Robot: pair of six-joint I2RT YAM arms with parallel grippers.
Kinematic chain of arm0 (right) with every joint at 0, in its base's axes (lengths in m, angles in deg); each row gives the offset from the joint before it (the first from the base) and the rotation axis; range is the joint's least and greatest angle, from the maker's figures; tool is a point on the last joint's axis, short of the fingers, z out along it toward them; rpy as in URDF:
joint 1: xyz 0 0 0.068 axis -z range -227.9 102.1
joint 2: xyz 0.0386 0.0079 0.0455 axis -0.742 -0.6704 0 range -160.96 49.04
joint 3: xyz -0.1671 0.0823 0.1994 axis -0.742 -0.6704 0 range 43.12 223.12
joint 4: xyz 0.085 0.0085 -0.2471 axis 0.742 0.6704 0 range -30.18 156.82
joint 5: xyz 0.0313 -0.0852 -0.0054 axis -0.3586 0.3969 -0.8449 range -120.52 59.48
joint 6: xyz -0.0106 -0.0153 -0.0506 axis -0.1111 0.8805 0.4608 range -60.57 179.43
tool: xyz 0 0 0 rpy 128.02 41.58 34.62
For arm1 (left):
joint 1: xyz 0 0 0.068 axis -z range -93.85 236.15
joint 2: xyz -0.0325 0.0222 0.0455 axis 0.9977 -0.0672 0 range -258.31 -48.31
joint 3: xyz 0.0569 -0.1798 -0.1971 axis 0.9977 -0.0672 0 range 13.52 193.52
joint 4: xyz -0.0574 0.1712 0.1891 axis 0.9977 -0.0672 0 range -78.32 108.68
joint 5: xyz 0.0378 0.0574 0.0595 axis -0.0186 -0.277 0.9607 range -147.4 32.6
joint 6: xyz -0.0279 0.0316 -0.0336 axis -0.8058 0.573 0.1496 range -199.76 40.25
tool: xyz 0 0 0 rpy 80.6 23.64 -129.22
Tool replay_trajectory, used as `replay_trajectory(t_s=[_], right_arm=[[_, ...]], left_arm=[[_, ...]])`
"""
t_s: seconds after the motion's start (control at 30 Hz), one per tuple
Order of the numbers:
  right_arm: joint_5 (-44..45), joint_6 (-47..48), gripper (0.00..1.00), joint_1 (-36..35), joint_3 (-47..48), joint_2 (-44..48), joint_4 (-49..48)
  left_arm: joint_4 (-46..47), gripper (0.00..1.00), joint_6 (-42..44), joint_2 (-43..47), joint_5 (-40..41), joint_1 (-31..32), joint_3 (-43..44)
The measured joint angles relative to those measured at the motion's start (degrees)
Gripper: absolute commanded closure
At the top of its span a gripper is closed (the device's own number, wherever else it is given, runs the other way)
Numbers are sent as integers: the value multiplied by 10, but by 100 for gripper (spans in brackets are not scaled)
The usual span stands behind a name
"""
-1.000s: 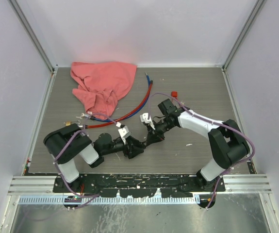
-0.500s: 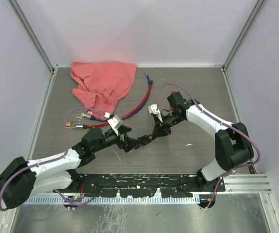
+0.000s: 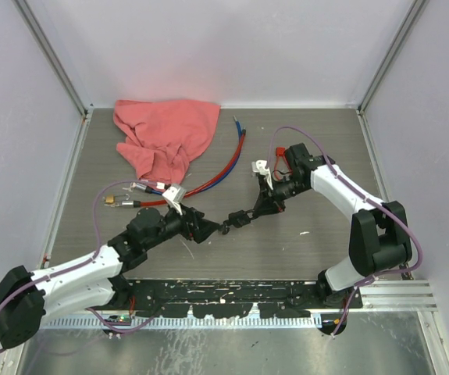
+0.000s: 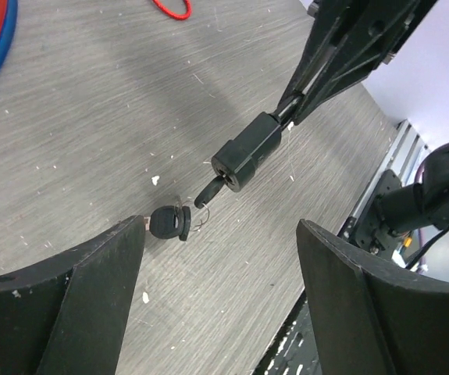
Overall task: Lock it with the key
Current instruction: Lock the lock.
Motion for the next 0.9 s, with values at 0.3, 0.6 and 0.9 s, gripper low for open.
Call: replay_trajectory(t_s=[0.3,0.6,0.9], right_arm=[[-9,11,99,8,0,3,12],[-13,14,99,14,1,3,16],[-16,17,99,14,1,3,19]], left_arm=[[35,37,-91,-72,3,0,-5],[-5,43,-118,-85,95,63,18],[-44,46,-105,-125,157,91,54]])
